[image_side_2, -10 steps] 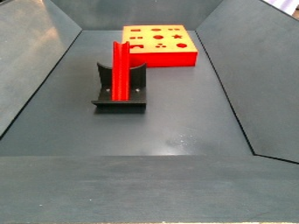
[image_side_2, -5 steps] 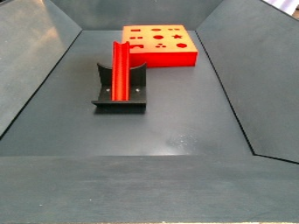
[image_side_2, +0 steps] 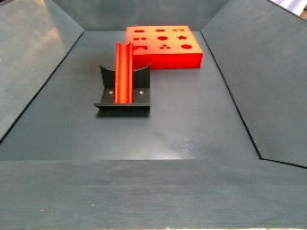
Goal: Pick up the arch object. Move up. Place the arch object on the fixture. Regrasp the arch object. Move to above the board. Insert the arch object.
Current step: Regrasp the arch object.
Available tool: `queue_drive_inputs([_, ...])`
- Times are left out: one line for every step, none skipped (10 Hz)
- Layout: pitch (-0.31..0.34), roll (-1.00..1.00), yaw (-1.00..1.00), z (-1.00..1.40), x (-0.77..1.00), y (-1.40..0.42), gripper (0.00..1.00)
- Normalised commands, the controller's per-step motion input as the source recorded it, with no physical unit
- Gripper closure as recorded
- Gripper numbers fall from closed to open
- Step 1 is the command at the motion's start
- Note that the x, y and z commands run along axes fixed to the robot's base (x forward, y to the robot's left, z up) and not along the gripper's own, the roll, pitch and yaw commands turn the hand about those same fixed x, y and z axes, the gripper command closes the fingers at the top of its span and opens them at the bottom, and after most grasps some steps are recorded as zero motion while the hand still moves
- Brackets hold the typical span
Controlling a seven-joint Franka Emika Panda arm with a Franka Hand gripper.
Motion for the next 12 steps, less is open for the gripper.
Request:
queue_drive_inputs([0.218,1.0,0.11,-0.01,0.11,-0.05,0.0])
queue_drive_inputs([0.248,1.0,0.15,-0.01,0.11,-0.05,0.0])
queue_drive_inputs([0.244,0.83,0.2,-0.01,0.12,-0.05,0.0])
queue_drive_inputs([0.218,0.65,0.23,-0.01,0.12,-0.06,0.0])
queue_drive_inputs([0.184,0.47,0.25,-0.01,0.12,-0.06,0.0])
queue_drive_inputs([0.134,0.28,0.26,0.0,0.12,-0.05,0.0])
queue_drive_inputs([0.09,0.22,0.26,0.0,0.11,-0.05,0.0])
queue_drive_inputs([0.05,0.19,0.25,-0.01,0.1,-0.05,0.0])
queue_drive_inputs([0.023,0.18,0.23,-0.01,0.1,-0.06,0.0])
queue_drive_inputs([-0.073,0.2,0.15,-1.0,0.04,0.04,0.0])
queue_drive_inputs([-0.076,0.2,0.13,-1.0,0.04,0.04,0.0])
queue_drive_inputs([-0.108,0.16,0.07,-1.0,0.05,0.04,0.0])
